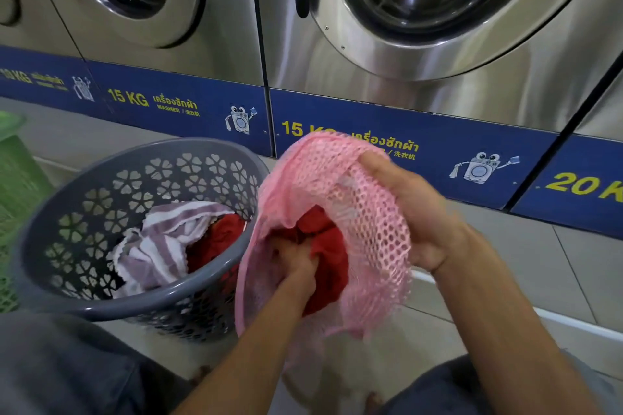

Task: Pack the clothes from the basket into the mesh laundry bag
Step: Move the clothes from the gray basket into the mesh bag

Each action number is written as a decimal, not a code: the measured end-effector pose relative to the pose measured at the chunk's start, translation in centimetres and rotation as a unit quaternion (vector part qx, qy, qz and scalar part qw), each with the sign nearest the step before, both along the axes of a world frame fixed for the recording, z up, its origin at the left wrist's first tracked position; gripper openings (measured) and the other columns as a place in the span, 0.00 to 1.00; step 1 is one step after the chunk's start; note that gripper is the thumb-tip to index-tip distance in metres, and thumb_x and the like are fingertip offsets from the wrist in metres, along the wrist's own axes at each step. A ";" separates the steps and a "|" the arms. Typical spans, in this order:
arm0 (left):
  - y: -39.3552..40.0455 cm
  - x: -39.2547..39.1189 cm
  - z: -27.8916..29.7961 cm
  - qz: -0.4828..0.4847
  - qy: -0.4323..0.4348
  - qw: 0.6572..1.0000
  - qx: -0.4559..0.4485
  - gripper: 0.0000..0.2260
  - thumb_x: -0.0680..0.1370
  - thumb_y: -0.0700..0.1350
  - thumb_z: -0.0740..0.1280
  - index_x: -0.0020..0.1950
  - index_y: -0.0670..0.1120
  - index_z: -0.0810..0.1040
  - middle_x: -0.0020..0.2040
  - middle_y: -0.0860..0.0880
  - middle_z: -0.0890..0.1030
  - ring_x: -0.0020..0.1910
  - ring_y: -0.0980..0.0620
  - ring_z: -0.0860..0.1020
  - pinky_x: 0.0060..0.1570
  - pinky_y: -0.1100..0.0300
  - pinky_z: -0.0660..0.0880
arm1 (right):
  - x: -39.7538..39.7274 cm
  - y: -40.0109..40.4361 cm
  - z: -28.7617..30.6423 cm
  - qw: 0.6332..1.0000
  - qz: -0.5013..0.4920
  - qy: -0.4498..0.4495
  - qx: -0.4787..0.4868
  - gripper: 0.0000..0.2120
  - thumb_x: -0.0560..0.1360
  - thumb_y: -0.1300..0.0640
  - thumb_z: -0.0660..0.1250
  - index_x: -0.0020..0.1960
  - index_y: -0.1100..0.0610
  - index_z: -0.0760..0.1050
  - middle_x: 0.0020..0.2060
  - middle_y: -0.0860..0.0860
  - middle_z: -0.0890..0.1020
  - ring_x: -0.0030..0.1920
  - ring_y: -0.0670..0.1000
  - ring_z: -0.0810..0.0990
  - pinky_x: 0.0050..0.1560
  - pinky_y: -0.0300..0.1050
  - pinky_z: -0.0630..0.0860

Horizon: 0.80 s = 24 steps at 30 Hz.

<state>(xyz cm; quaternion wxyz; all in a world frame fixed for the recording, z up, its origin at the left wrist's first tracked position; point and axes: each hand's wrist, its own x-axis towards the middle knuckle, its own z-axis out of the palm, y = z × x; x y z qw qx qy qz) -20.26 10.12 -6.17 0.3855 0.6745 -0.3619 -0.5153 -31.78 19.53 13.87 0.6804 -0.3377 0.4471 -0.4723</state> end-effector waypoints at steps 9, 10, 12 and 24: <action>1.9 6.3 -4.7 -0.369 -0.270 0.886 0.073 0.34 0.64 0.42 0.78 0.69 0.55 0.72 0.68 0.51 0.75 0.65 0.52 0.73 0.62 0.65 0.70 | -6.0 -2.1 -5.0 0.930 -0.139 0.317 0.126 0.33 0.83 0.37 0.52 0.76 0.60 0.68 0.68 0.59 0.79 0.58 0.59 0.80 0.63 0.55 0.75; 1.9 6.6 -4.7 -0.388 -0.309 0.865 0.071 0.35 0.64 0.42 0.78 0.70 0.51 0.73 0.68 0.50 0.76 0.64 0.51 0.74 0.60 0.65 0.71 | -5.7 -2.3 -5.6 0.929 -0.123 0.323 0.132 0.34 0.83 0.36 0.52 0.77 0.60 0.66 0.69 0.60 0.78 0.60 0.60 0.79 0.64 0.56 0.75; 1.8 6.9 -3.7 -0.430 -0.334 0.836 0.064 0.33 0.63 0.45 0.79 0.68 0.47 0.76 0.64 0.49 0.80 0.57 0.52 0.78 0.58 0.62 0.76 | -4.7 -2.5 -5.8 0.932 -0.099 0.317 0.146 0.33 0.83 0.37 0.52 0.77 0.61 0.66 0.67 0.61 0.80 0.62 0.62 0.81 0.68 0.60 0.74; -1.5 7.8 13.2 -0.471 -0.125 0.869 -0.092 0.11 0.79 0.43 0.68 0.61 0.49 0.78 0.57 0.42 0.84 0.51 0.47 0.84 0.47 0.56 0.81 | -0.4 -4.3 -8.0 0.963 -0.091 0.193 0.167 0.23 0.84 0.45 0.61 0.62 0.65 0.74 0.46 0.66 0.87 0.47 0.65 0.87 0.51 0.61 0.83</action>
